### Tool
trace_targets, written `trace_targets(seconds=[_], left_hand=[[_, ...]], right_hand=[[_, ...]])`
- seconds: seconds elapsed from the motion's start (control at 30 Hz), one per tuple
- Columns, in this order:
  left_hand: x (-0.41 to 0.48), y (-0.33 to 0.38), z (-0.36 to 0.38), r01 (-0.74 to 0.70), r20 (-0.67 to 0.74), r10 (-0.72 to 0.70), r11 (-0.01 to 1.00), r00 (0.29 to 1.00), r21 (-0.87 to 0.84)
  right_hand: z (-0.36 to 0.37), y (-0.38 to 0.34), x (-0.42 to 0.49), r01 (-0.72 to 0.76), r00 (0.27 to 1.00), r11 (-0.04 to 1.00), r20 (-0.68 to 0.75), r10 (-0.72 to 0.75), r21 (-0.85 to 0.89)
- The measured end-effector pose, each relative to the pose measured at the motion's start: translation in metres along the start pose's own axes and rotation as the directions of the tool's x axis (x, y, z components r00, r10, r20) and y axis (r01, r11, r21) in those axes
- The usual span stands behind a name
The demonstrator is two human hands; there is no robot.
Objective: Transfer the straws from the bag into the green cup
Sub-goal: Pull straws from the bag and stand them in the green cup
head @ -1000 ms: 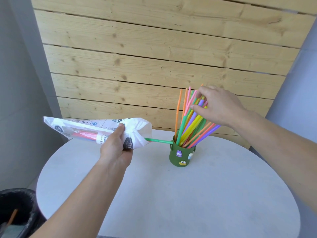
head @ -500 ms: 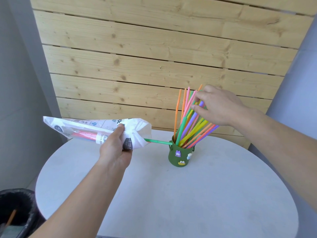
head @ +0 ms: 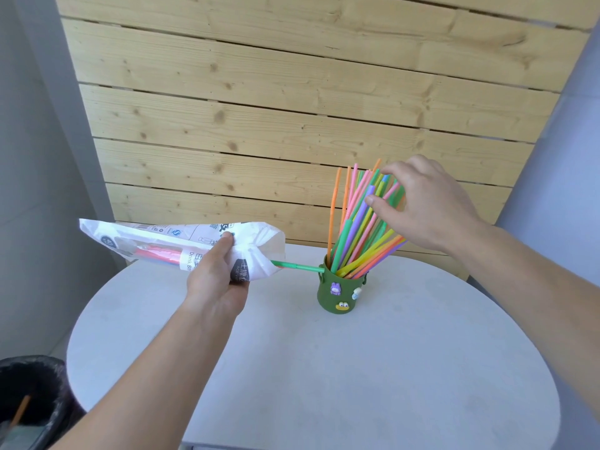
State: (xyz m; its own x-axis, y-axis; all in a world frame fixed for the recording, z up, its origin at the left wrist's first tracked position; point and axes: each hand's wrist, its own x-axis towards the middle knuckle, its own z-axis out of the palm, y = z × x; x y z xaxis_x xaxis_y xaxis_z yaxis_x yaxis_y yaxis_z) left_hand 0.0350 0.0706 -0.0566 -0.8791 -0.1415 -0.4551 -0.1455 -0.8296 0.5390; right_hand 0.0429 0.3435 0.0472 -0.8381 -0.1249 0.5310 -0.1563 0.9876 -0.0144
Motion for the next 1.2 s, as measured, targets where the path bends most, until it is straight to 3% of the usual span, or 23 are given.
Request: trace_targets(seconds=[0.2, 0.27, 0.37, 0.43, 0.5, 0.53, 0.57, 0.63, 0.7, 0.77, 0.83, 0.93, 1.07, 1.2], left_hand=[[0.000, 0.000, 0.000, 0.005, -0.017, -0.006, 1.000, 1.000, -0.006], [-0.001, 0.000, 0.000, 0.005, -0.013, -0.005, 1.000, 1.000, -0.005], [-0.002, 0.001, 0.001, -0.005, 0.004, 0.005, 1.000, 1.000, -0.011], [-0.005, 0.005, 0.002, -0.023, 0.030, 0.023, 1.000, 0.999, -0.015], [-0.007, 0.007, 0.003, -0.055, 0.051, 0.055, 0.998, 0.997, -0.008], [-0.008, 0.008, 0.003, -0.078, 0.064, 0.078, 0.997, 0.995, 0.001], [-0.011, 0.009, 0.004, -0.106, 0.084, 0.105, 0.994, 0.991, 0.012], [-0.016, 0.010, 0.006, -0.171, 0.147, 0.161, 0.984, 0.976, 0.059], [-0.023, 0.012, 0.008, -0.257, 0.221, 0.226, 0.959, 0.949, 0.120], [-0.030, 0.014, 0.010, -0.348, 0.292, 0.286, 0.919, 0.912, 0.184], [-0.035, 0.015, 0.011, -0.424, 0.376, 0.318, 0.872, 0.870, 0.245], [-0.042, 0.011, 0.013, -0.504, 0.501, 0.307, 0.802, 0.809, 0.322], [-0.047, 0.003, 0.015, -0.520, 0.586, 0.255, 0.783, 0.769, 0.341], [-0.052, -0.002, 0.019, -0.430, 0.577, 0.192, 0.848, 0.794, 0.311]], right_hand=[[-0.003, 0.000, -0.005, -0.051, 0.999, 0.996, 0.002, 0.051, 0.078], [-0.010, -0.004, -0.007, -0.057, 0.993, 0.992, -0.092, 0.068, 0.111], [-0.021, -0.027, -0.024, 0.010, 0.939, 0.949, -0.328, 0.099, 0.314], [-0.019, -0.054, -0.045, -0.049, 0.946, 0.861, -0.252, 0.203, 0.507], [-0.008, -0.083, -0.067, -0.268, 0.944, 0.719, 0.027, 0.328, 0.642], [0.000, -0.095, -0.074, -0.407, 0.903, 0.614, 0.195, 0.383, 0.676], [0.009, -0.104, -0.078, -0.553, 0.826, 0.476, 0.373, 0.423, 0.684], [0.023, -0.120, -0.080, -0.761, 0.616, 0.089, 0.675, 0.406, 0.642], [0.036, -0.132, -0.081, -0.773, 0.465, -0.322, 0.834, 0.296, 0.546], [0.047, -0.140, -0.083, -0.676, 0.443, -0.579, 0.879, 0.175, 0.456], [0.056, -0.144, -0.083, -0.590, 0.452, -0.701, 0.883, 0.125, 0.401], [0.063, -0.142, -0.080, -0.499, 0.463, -0.791, 0.880, 0.102, 0.355], [0.070, -0.138, -0.078, -0.481, 0.470, -0.812, 0.879, 0.079, 0.330], [0.073, -0.136, -0.078, -0.479, 0.493, -0.796, 0.864, 0.104, 0.369]])
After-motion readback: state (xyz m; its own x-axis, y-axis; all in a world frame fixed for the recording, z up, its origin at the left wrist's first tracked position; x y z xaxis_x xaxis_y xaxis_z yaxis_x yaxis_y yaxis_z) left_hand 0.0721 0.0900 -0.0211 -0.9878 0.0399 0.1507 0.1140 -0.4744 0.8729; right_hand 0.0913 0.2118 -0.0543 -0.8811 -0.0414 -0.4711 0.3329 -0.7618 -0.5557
